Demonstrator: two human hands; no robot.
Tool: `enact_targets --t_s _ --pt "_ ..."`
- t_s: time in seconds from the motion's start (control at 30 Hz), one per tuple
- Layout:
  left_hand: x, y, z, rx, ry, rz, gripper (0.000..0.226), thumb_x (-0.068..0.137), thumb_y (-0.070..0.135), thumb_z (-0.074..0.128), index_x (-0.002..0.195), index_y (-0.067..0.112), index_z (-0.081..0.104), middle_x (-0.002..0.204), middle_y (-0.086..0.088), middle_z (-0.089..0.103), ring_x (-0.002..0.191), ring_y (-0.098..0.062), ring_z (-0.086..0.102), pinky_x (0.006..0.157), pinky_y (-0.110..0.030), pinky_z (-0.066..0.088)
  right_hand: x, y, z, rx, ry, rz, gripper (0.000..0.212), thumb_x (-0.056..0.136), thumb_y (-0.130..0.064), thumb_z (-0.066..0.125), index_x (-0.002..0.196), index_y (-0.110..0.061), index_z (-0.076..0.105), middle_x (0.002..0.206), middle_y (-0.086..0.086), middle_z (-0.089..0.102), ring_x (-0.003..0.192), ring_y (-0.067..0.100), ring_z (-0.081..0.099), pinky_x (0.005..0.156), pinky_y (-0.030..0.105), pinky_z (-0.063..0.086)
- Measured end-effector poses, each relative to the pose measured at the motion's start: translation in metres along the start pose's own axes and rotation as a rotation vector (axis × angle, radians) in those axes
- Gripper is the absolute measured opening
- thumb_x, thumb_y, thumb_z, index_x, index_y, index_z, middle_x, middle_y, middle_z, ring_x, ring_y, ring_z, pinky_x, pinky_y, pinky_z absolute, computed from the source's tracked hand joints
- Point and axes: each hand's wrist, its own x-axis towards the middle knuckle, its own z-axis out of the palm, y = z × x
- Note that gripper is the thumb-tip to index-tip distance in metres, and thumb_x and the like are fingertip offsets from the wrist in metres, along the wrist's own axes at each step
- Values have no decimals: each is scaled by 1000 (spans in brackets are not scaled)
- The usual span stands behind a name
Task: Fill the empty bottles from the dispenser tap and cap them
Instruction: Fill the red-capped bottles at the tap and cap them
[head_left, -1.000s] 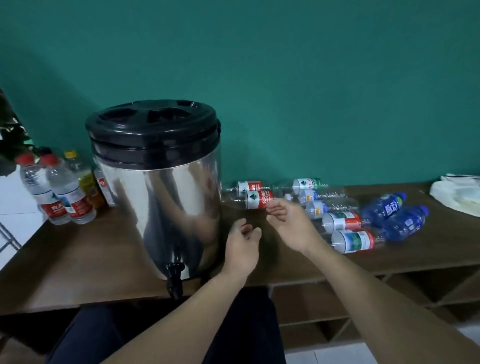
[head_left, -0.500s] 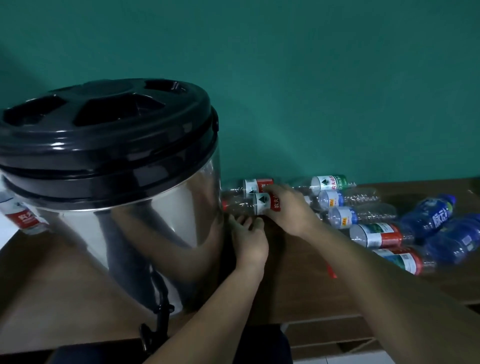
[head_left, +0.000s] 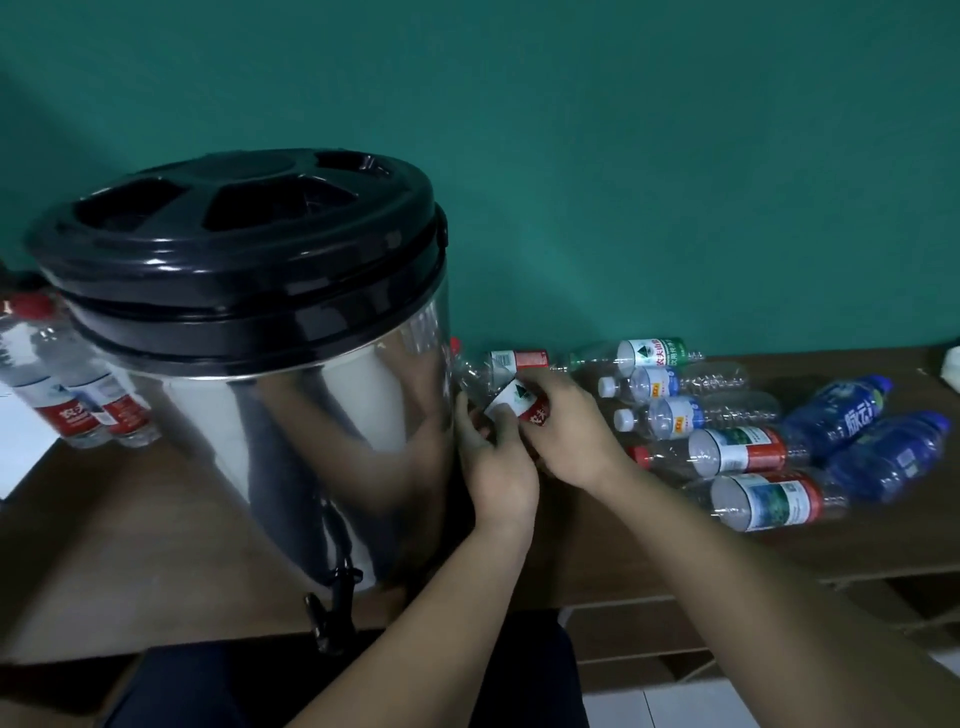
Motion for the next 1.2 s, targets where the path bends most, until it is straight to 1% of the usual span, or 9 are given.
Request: enact_targets --t_s 0.1,0.17,0.3,0.47,0.63,0.8,0.87,1.03,1.2 --pt "-20 9 -13 57 -76 61 65 99 62 58 159 40 49 151 14 64 141 -8 60 122 -43 50 -38 -18 -8 287 -2 66 42 102 -20 78 143 -26 68 131 -13 77 122 4 73 110 37 59" --pt "-37 17 -25 64 -174 78 57 102 61 63 155 41 52 143 16 69 133 -4 65 119 -42 52 -67 -32 -17 433 -44 84 38 109 -15 69 145 -27 68 134 -14 77 127 5 72 114 39 56" --pt "-70 30 -51 92 -352 61 46 104 65 63 145 45 56 132 17 73 123 -2 69 115 -43 55 -119 -59 -34 504 -117 99 38 117 -14 55 145 -36 69 136 -19 76 132 1 68 115 31 52" --pt "-100 43 -87 119 -429 38 34 105 63 65 134 50 54 126 11 74 116 -11 73 108 -48 60 -152 -70 -43 565 -128 194 35 120 -23 49 142 -34 74 137 -18 76 132 1 68 120 38 50" --pt "-125 43 -134 143 -517 101 31 106 55 70 132 50 55 119 10 74 109 -18 76 97 -50 64 -163 -92 -47 360 -40 191 37 113 -59 53 124 -35 79 120 -20 80 118 1 73 114 46 56" --pt "-149 48 -174 159 -577 156 32 107 42 72 132 48 54 113 22 71 103 -4 72 88 -26 60 -166 -130 -44 62 27 33 37 108 -61 61 103 -26 72 94 -12 74 88 3 69 85 32 56" --pt "-153 54 -188 180 -609 167 40 104 40 77 136 46 53 114 23 72 104 -6 73 90 -27 60 -166 -144 -43 -51 59 -15 49 107 -67 59 91 -21 64 81 -8 66 72 9 61 70 34 50" --pt "-159 68 -216 318 -626 267 53 96 44 85 135 48 50 115 26 74 105 0 72 84 -12 52 -159 -173 -52 -319 95 -20 85 106 -82 37 58 -12 49 58 6 51 57 27 55 64 46 50" --pt "-160 64 -232 402 -610 288 48 98 50 80 134 46 49 110 21 75 99 -5 72 89 -30 60 -149 -180 -54 -434 -118 36 82 113 -67 39 60 -7 55 60 10 55 60 28 57 67 43 51"
